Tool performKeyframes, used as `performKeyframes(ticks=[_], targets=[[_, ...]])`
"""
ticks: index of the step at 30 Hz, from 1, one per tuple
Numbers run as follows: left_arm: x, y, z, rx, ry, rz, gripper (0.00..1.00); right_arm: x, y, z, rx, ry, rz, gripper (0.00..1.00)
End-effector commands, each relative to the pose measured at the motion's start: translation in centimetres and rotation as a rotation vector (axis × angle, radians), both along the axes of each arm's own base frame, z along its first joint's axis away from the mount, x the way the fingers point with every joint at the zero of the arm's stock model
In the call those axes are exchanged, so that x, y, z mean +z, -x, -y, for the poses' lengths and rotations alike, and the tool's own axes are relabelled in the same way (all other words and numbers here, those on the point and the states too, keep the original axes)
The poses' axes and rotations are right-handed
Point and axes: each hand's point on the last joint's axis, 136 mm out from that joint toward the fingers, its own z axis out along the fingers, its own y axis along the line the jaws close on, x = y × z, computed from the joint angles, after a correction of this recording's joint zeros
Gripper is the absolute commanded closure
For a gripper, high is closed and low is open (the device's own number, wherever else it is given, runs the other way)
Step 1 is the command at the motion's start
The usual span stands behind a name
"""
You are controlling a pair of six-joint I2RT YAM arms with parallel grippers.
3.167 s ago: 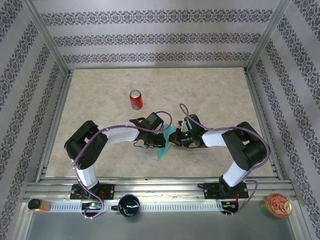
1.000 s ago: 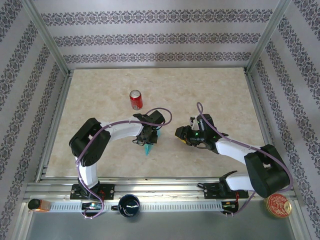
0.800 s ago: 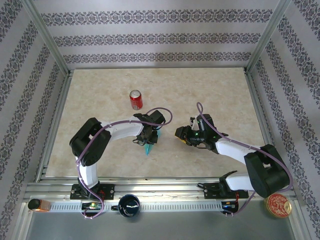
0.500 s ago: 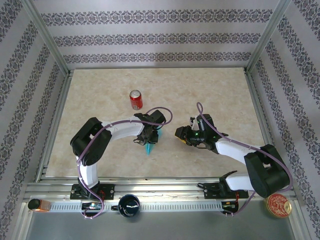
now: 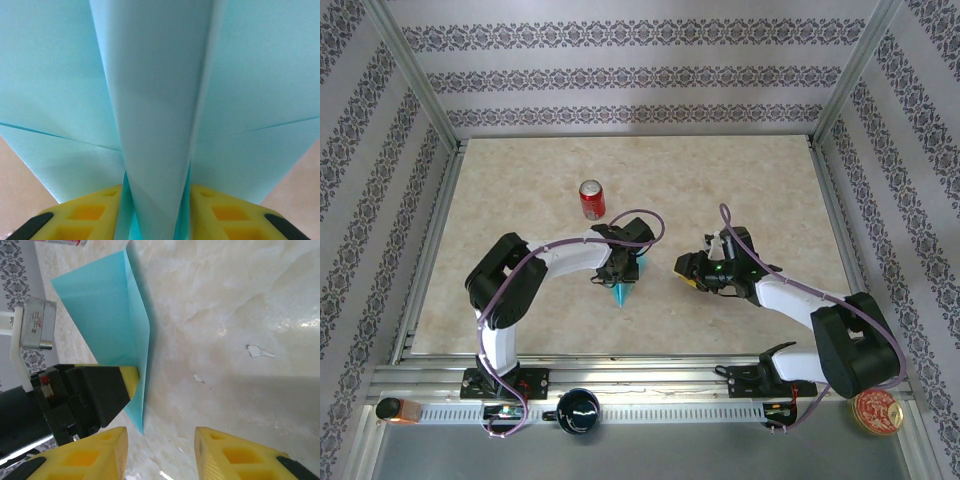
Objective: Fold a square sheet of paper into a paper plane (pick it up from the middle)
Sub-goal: Move the paper plane to the center of the table.
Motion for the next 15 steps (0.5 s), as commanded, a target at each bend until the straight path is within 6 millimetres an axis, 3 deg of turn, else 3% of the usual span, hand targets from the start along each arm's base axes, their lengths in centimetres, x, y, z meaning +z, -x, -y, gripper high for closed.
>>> performKeyframes(ticks=[1, 15], targets=[[-1.0, 0.1, -1.7, 0.042, -0.078, -0.016, 0.63, 1.9, -0.3, 0.0, 0.033, -0.028, 0.05, 0.59], [3.9, -1.4, -0.3, 0.058, 0.023, 0.089, 0.6, 4.6, -0.5, 2.2, -0.007, 0.02, 0.141, 0.59]])
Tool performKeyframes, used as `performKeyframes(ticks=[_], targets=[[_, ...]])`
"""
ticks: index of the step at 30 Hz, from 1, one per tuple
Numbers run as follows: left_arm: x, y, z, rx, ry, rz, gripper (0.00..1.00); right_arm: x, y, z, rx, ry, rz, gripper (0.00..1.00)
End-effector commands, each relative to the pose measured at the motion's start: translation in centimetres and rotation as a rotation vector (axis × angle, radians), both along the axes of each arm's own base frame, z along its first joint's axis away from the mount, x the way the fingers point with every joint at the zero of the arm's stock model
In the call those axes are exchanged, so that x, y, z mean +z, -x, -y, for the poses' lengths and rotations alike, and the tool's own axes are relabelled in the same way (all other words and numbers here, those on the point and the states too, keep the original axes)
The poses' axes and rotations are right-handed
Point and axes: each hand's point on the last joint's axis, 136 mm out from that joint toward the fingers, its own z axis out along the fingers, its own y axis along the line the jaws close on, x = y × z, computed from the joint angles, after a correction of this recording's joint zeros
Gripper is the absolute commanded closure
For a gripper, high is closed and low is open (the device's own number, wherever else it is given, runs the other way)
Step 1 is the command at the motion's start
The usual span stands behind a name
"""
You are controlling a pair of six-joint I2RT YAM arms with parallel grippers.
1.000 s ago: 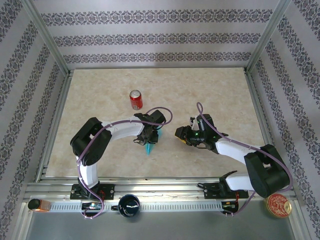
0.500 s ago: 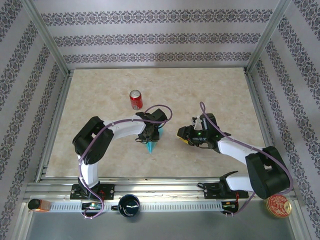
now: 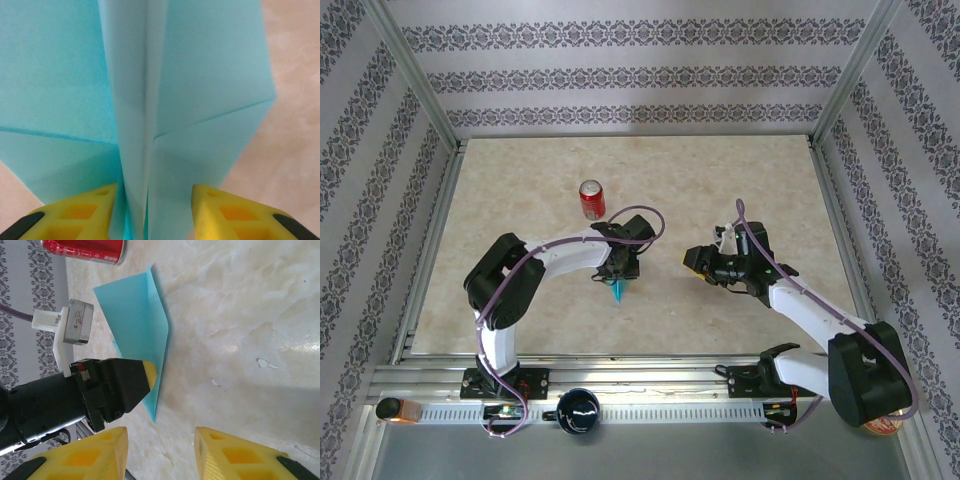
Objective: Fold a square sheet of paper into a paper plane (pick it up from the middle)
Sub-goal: Move the paper plane to the center of the table.
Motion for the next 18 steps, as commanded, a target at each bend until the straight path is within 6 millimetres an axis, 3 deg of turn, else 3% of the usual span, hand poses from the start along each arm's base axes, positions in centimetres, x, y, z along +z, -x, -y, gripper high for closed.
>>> performKeyframes(ticks=[1, 7, 13, 18], targets=[[3.1, -0.7, -0.4, 0.037, 0.024, 0.058, 0.58, 1.0, -0.2, 0.7, -0.007, 0.028, 0.036, 0.59], [6.5, -1.1, -0.4, 0.028, 0.073, 0.129, 0.57, 1.5, -0.3, 3.4, -0.057, 0.196, 0.076, 0.58], [10.2, -1.4, -2.1, 0.031, 0.124, 0.26, 0.51, 3.1, -0.9, 6.7, -0.117, 0.35, 0.149, 0.56], [11.4, -1.4, -4.0, 0.059, 0.21, 0.322, 0.5, 3.9, -1.4, 8.1, -0.18, 0.375, 0.196, 0.54]])
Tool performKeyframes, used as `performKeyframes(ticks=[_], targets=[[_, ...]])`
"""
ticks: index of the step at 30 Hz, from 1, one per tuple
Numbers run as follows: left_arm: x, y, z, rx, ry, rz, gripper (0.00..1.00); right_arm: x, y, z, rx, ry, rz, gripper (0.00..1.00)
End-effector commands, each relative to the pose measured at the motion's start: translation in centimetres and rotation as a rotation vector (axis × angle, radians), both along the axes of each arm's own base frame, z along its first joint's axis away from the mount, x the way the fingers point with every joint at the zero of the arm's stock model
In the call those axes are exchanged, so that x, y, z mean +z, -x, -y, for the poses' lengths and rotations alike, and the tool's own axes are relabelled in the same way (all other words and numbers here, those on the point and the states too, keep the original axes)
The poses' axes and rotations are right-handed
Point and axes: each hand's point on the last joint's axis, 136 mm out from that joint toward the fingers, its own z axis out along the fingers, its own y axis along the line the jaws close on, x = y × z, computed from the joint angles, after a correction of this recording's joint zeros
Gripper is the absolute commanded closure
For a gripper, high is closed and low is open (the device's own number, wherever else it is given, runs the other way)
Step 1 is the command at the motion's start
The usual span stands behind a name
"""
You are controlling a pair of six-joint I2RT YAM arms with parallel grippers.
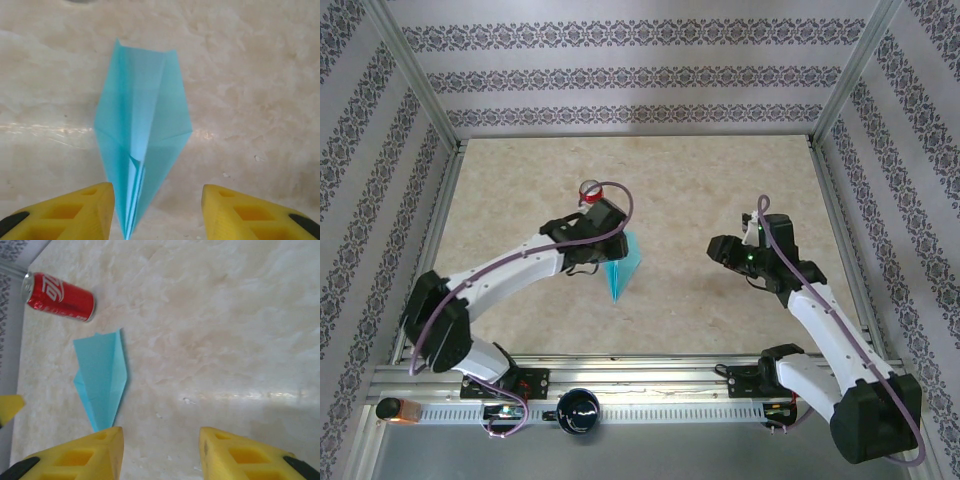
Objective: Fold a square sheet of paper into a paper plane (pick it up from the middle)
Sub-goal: Move the paper plane to the center of the table, then reset both arms
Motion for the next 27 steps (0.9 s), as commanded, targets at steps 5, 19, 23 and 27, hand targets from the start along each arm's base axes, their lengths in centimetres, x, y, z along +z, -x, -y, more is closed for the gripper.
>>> performKeyframes(ticks=[5, 19, 23, 27], targets=[[-0.7, -0.2, -4.9, 0.046, -0.002, 0.058, 0.5, 0.6, -1.2, 3.8, -0.049, 0.264, 0.123, 0.52], [-0.8, -0.2, -25.1, 0.345, -0.453, 0.38, 0.0, -2.9, -10.9, 12.2, -0.216, 0.763, 0.398, 0.15], [-1.5, -1.5, -27.0, 0.349, -0.501, 0.45, 0.0, -3.8, -13.8, 9.5, -0.087, 0.691, 0.52, 0.16], [-2.5, -3.6, -25.8, 0.278, -0.439, 0.597, 0.0, -4.3, -14.0, 9.7, -0.066, 0.603, 0.52, 0.15]])
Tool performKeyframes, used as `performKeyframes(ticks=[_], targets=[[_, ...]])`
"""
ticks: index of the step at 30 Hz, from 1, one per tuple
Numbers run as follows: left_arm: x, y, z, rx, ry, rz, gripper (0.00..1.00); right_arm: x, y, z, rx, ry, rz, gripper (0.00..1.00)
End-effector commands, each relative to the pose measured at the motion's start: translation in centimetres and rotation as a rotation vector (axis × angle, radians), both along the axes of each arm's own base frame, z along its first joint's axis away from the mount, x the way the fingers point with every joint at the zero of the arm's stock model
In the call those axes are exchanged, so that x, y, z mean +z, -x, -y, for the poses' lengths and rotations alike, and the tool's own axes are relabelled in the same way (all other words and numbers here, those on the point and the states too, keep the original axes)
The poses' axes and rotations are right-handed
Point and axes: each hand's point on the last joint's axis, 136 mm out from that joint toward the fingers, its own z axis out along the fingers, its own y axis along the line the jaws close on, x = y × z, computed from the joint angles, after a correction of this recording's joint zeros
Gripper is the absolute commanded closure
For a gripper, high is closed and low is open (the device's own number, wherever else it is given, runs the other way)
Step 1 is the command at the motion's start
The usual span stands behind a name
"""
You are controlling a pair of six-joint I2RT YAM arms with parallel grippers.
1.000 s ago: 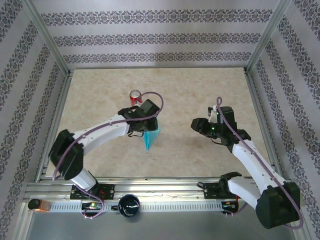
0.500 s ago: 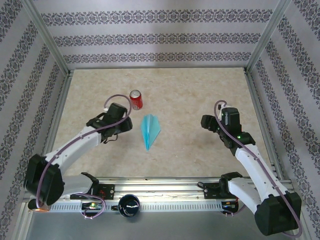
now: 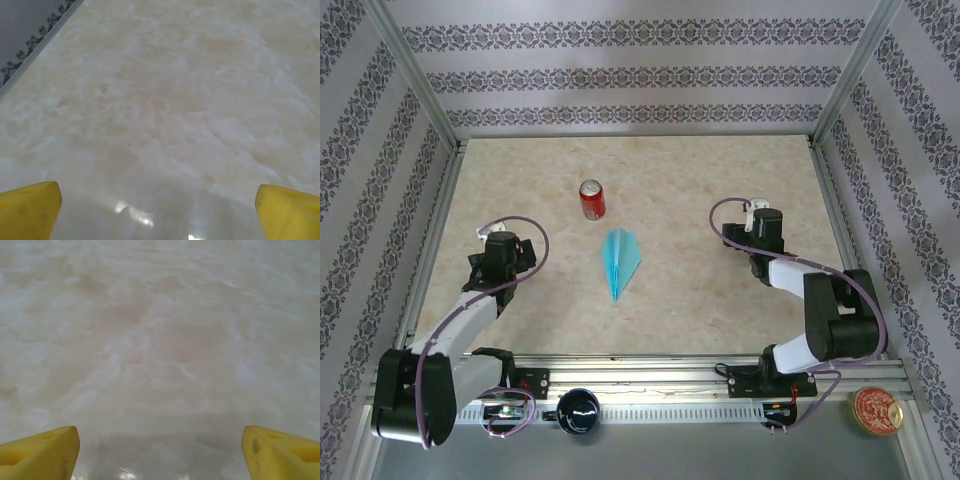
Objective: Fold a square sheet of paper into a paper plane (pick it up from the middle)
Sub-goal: Reset both arms
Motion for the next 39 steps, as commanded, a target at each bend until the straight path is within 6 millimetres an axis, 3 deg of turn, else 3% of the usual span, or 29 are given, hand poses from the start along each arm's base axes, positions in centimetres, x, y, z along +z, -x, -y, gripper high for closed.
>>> performKeyframes(ticks=[1, 3, 6, 9, 12, 14, 15, 39], targets=[[2.9, -3.5, 1.1, -0.118, -0.039, 0.227, 0.0, 4.0, -1.5, -0.5, 0.101, -0.097, 0.209, 0.15], [2.9, -4.5, 1.7, -0.152, -0.025, 0.249, 0.0, 4.6, -0.4, -0.9, 0.17, -0.125, 0.287, 0.13], [3.7, -5.9, 2.6, -0.22, -0.054, 0.337, 0.0, 3.9, 0.3, -1.9, 0.19, -0.101, 0.371, 0.11], [3.0, -7.2, 2.8, -0.25, -0.083, 0.352, 0.0, 3.5, -0.8, 1.3, -0.003, -0.065, 0.298, 0.02], [1.0, -8.4, 4.1, -0.344, -0.085, 0.36, 0.01, 3.6, -0.4, 2.1, -0.083, -0.016, 0.326, 0.02], [0.1, -8.1, 2.7, -0.256, -0.054, 0.269, 0.01, 3.7, -0.4, 2.5, -0.112, -0.004, 0.329, 0.02], [0.5, -8.6, 1.4, -0.185, -0.065, 0.286, 0.01, 3.7, -0.4, 2.5, -0.113, -0.004, 0.328, 0.02], [0.4, -8.7, 2.0, -0.222, -0.068, 0.286, 0.01, 3.6, -0.7, 1.2, -0.035, -0.004, 0.313, 0.02]])
